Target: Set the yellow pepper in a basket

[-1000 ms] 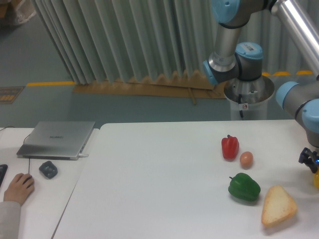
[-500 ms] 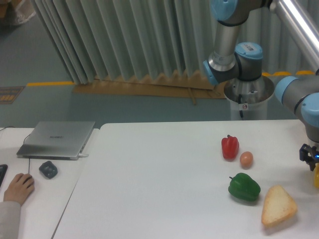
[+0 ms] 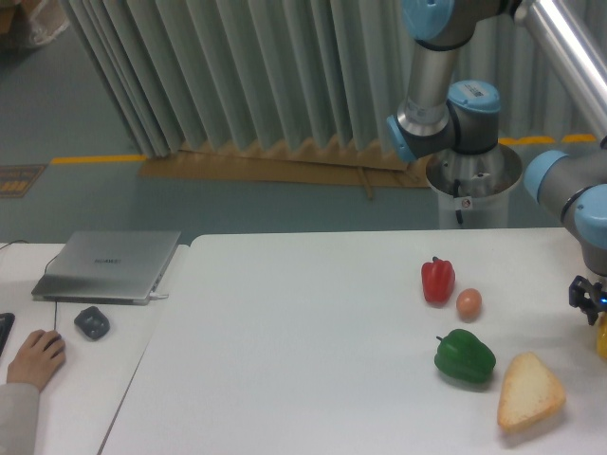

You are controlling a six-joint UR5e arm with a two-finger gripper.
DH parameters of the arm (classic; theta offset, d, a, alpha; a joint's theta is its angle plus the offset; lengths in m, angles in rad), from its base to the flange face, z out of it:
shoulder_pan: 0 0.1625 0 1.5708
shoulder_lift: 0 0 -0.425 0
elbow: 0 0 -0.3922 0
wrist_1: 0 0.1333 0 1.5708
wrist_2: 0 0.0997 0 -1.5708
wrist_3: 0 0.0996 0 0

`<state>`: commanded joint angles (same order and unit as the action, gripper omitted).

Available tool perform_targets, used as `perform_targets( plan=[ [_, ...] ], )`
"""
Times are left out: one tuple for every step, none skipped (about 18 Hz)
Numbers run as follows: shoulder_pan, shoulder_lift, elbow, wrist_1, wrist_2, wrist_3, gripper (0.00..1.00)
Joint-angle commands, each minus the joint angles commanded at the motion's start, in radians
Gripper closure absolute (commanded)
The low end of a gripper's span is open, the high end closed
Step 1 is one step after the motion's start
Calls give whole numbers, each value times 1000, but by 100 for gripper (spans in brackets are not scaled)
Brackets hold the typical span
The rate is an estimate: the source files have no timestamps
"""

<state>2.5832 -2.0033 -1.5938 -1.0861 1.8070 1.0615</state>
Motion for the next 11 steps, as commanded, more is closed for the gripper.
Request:
perform_targets(
  plan=[
    [0, -3, 0, 0, 2, 0, 0],
    [-2, -8, 0, 0, 3, -2, 3],
    [-2, -8, 0, -2, 3, -5, 17],
    [-2, -9, 0, -2, 5, -5, 18],
    [-2, -9, 0, -2, 3, 0, 21],
    [-2, -8, 0, -3, 5, 2, 31],
    [-2, -9, 0, -3, 5, 2, 35],
    [-3, -8, 0, -5, 5, 2, 40],
    [-5, -6, 0, -6, 6, 2, 45],
    [-6, -5, 0, -8, 5, 3, 46],
    [-6, -3, 3, -9, 6, 2, 46]
  ],
)
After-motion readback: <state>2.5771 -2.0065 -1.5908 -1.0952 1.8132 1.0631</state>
